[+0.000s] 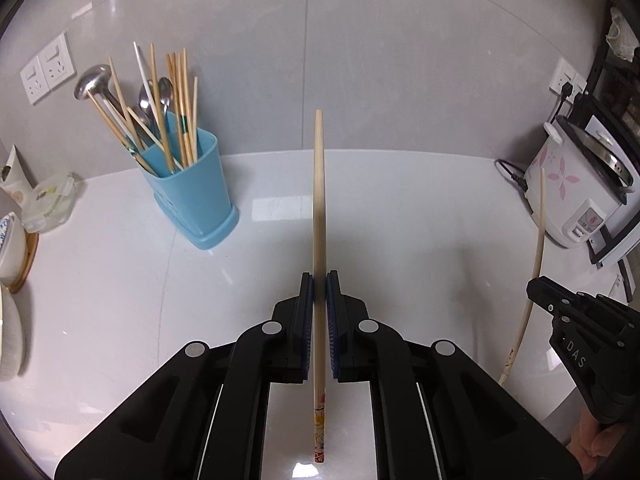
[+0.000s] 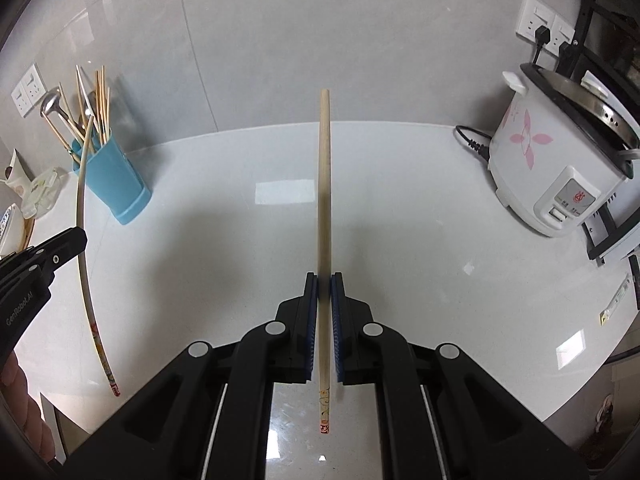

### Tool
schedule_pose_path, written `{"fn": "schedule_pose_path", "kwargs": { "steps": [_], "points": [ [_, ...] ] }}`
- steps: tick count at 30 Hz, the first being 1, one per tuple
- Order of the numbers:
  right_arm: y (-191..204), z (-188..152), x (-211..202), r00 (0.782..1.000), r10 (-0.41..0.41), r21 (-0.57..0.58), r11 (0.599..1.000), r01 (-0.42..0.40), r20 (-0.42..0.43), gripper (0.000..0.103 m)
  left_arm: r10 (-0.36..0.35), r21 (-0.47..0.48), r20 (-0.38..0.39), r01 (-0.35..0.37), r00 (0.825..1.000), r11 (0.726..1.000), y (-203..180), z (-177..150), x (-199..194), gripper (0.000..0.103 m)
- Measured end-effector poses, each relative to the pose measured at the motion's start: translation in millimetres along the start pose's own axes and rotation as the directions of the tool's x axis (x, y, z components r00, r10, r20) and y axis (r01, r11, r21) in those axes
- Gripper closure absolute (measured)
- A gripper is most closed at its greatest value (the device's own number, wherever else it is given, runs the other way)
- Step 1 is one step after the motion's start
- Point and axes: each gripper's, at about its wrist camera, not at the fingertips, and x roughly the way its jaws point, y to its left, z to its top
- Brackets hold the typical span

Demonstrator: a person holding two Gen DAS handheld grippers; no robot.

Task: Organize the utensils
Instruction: 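Lift both held chopsticks upright and carry them over the light-blue caddy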

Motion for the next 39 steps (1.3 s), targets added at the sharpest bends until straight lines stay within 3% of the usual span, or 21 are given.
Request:
{"fn": "schedule_pose_path", "kwargs": {
  "steps": [24,39],
  "points": [
    [23,57,-39,0.988,0.03,-0.033,0.999,-0.026,0.148,0.097,0.061,-0.067,0.107,-0.054,0.992,0.996,40,42,-43,0.097],
    [51,101,-54,0.973,0.057,-0.046,0.998,-0.048,0.222,0.097,0.096,-0.099,0.196,-0.078,0.976,0.992,77,87,-61,0.097]
  ]
}}
